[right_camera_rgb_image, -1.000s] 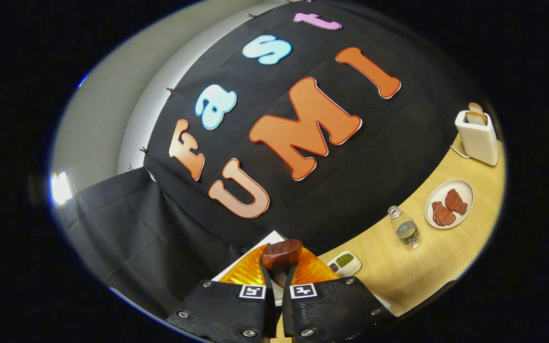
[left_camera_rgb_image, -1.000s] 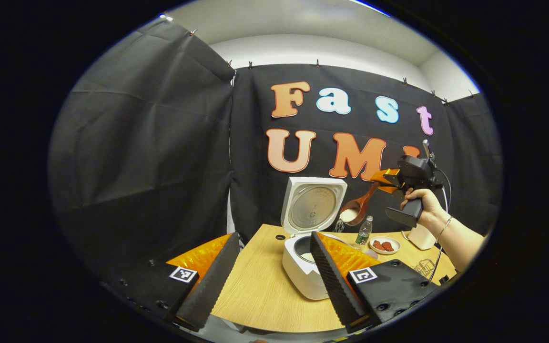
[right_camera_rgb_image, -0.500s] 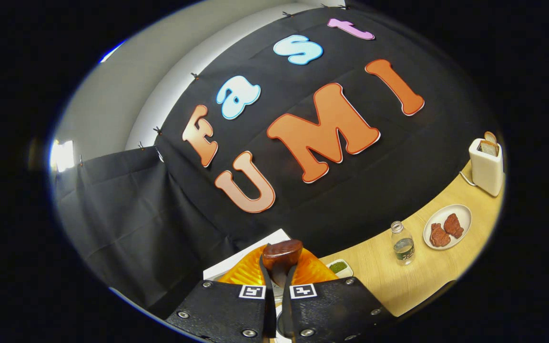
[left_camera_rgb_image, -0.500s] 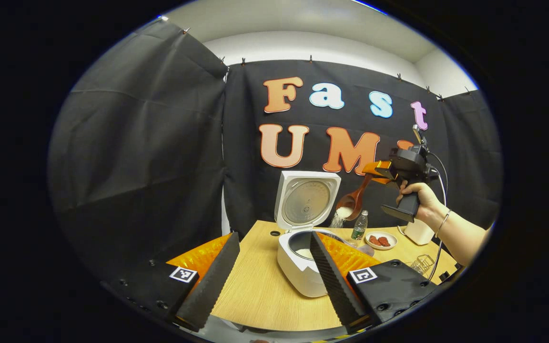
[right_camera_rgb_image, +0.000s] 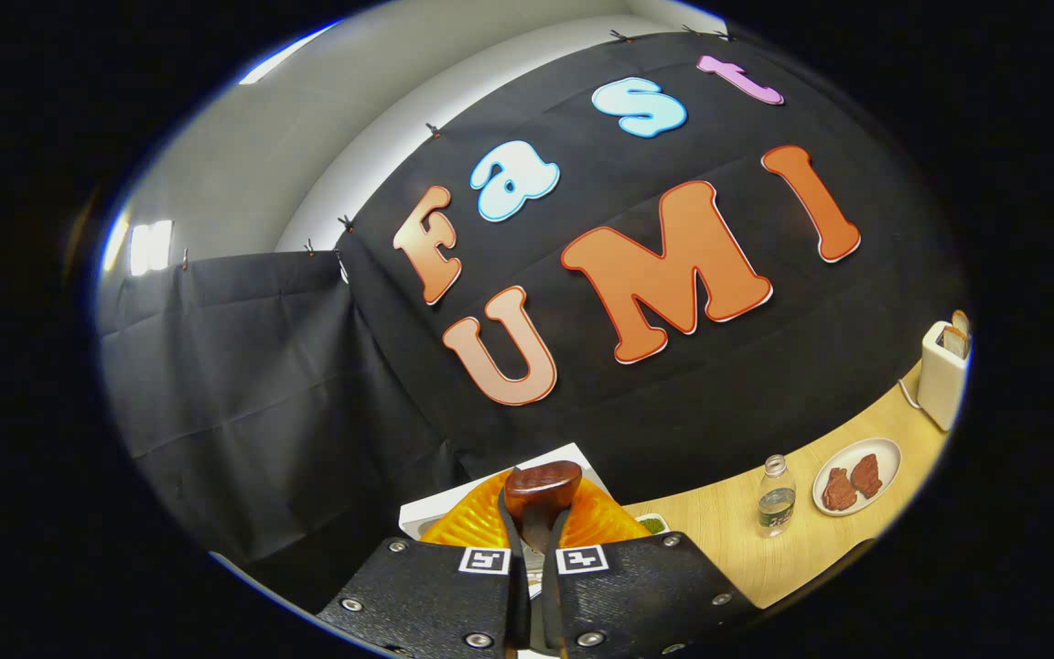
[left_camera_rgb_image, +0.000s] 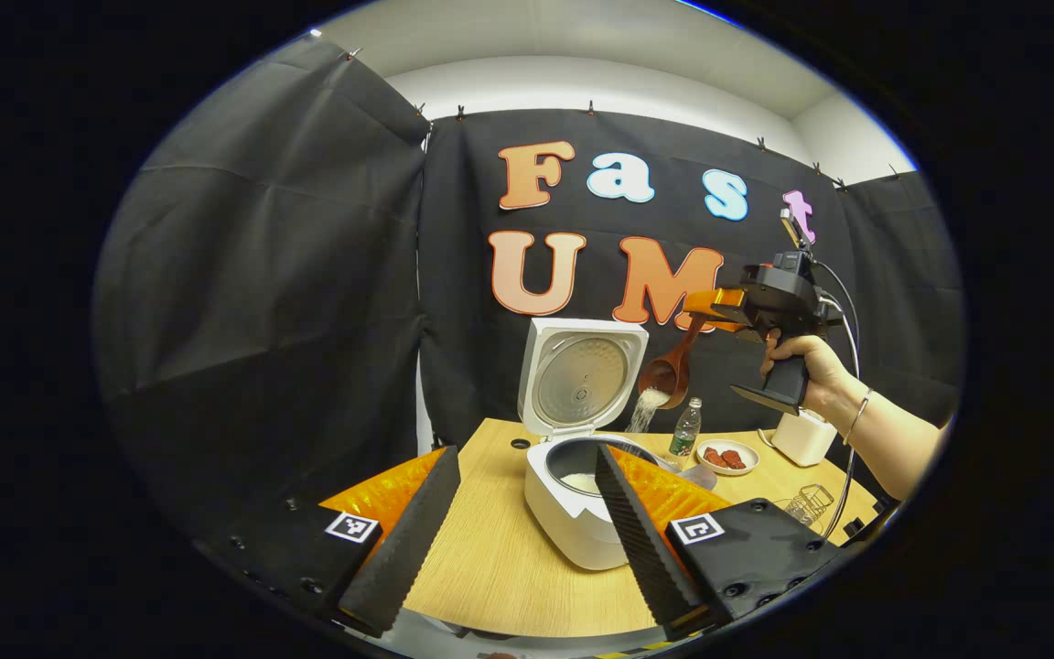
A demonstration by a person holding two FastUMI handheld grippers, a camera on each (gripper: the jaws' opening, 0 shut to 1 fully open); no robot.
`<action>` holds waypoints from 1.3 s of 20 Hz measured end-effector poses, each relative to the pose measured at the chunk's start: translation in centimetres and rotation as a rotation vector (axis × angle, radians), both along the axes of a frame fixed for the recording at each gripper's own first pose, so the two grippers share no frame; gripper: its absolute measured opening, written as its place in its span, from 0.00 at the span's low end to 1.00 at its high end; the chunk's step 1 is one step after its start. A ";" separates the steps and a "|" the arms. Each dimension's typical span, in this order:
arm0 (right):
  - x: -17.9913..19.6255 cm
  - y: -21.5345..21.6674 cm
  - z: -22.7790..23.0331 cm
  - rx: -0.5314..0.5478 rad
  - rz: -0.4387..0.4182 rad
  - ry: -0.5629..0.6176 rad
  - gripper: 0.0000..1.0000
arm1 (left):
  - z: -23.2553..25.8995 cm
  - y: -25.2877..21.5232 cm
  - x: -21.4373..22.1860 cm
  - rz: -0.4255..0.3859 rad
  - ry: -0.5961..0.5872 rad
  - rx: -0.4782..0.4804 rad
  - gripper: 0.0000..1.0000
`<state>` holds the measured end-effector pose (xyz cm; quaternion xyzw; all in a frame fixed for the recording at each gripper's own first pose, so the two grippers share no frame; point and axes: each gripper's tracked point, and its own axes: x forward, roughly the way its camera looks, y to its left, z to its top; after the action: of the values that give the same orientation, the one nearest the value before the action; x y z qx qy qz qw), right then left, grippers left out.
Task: Close the left gripper, press the button to open the rice cooker; take a wooden spoon from the chopstick holder with the right hand, scoop a spoonful of rice and pour it into the rice cooker, then put the wooden spoon back into the chopstick holder.
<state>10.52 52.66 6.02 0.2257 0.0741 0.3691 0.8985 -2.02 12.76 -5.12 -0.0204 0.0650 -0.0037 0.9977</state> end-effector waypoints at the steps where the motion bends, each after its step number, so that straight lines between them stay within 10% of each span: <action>1: -0.3 0.2 0.1 -0.012 0.008 -0.018 0.04 | -0.3 -0.1 0.1 -0.004 0.004 0.005 1.00; 14: -4.1 3.3 1.2 -0.214 0.096 -0.308 0.04 | -1.7 -0.2 0.3 0.007 0.025 0.008 1.00; 26: -3.8 0.2 0.4 -0.163 0.099 -0.233 0.04 | -1.1 0.6 1.4 0.076 -0.005 -0.018 1.00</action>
<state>6.73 52.82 6.42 0.1038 0.0101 0.4296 0.8970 -0.60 13.35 -6.21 -0.0320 0.0615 0.0334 0.9970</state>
